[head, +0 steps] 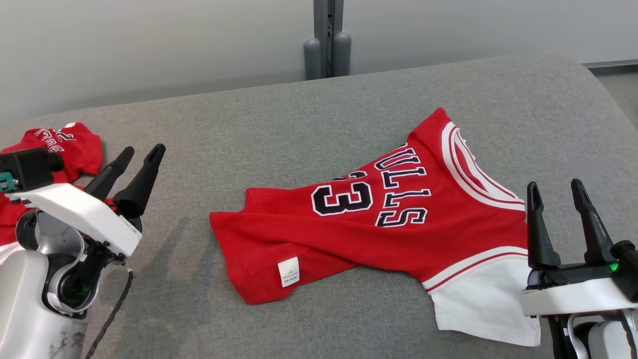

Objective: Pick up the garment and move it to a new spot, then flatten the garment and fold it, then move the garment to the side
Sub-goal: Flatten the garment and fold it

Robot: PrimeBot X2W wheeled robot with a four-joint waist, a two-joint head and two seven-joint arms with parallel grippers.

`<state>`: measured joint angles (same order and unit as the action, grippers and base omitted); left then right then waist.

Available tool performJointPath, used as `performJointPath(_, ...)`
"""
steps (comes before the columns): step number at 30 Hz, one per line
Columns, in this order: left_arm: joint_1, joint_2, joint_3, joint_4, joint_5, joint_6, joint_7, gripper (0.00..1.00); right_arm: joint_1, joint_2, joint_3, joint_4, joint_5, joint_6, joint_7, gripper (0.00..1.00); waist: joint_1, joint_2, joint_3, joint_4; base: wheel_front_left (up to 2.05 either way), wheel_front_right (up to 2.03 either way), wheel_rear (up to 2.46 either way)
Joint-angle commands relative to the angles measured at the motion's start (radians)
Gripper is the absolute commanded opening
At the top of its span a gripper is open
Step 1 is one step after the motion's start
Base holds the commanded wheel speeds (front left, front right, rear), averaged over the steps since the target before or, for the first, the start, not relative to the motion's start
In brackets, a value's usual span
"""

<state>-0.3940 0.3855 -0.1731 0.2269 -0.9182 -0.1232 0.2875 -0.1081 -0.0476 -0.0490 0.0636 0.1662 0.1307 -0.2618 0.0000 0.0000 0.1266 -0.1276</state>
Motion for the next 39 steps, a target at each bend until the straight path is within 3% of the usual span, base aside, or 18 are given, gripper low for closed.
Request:
performJointPath(1,0.015,-0.011,0.007,-0.02,0.013,0.004,-0.032,1.0,0.007,-0.005,0.001,-0.001,-0.011,0.0,-0.005,1.0,0.0,0.0,-0.009,0.013,0.0,0.0,0.0)
performJointPath(4,0.064,-0.031,0.015,-0.071,0.072,0.026,-0.144,1.0,0.007,-0.005,0.0,0.002,-0.015,0.0,-0.005,1.0,0.0,0.0,-0.025,0.028,0.0,0.0,0.0)
performJointPath(10,0.187,-0.094,0.008,-0.135,0.207,0.109,-0.372,1.0,0.024,-0.006,-0.003,0.011,0.01,0.0,-0.005,1.0,0.0,0.0,-0.061,0.048,0.0,0.0,0.0)
performJointPath(13,0.242,-0.116,-0.014,-0.142,0.276,0.125,-0.476,1.0,0.04,-0.005,0.003,0.015,0.021,0.0,-0.005,1.0,0.0,0.0,-0.074,0.056,0.0,0.0,0.0)
performJointPath(19,0.313,-0.151,-0.038,-0.12,0.402,0.153,-0.546,1.0,0.059,-0.005,0.008,0.018,0.017,0.0,-0.005,1.0,0.0,0.0,-0.091,0.062,0.0,0.0,0.0)
performJointPath(23,0.346,-0.196,0.0,-0.125,0.457,0.175,-0.554,1.0,0.079,-0.015,0.024,0.014,0.012,0.0,-0.005,1.0,0.0,0.0,-0.095,0.063,0.0,0.0,0.0)
performJointPath(30,0.429,-0.29,0.092,-0.191,0.56,0.147,-0.553,1.0,0.114,-0.035,0.048,0.001,0.022,0.0,-0.005,1.0,0.0,0.0,-0.105,0.06,0.0,0.0,0.0)
performJointPath(39,0.458,-0.325,0.135,-0.175,0.605,0.082,-0.554,1.0,0.117,-0.049,0.077,-0.001,0.029,0.0,-0.005,1.0,0.0,0.0,-0.112,0.056,0.0,0.0,0.0)
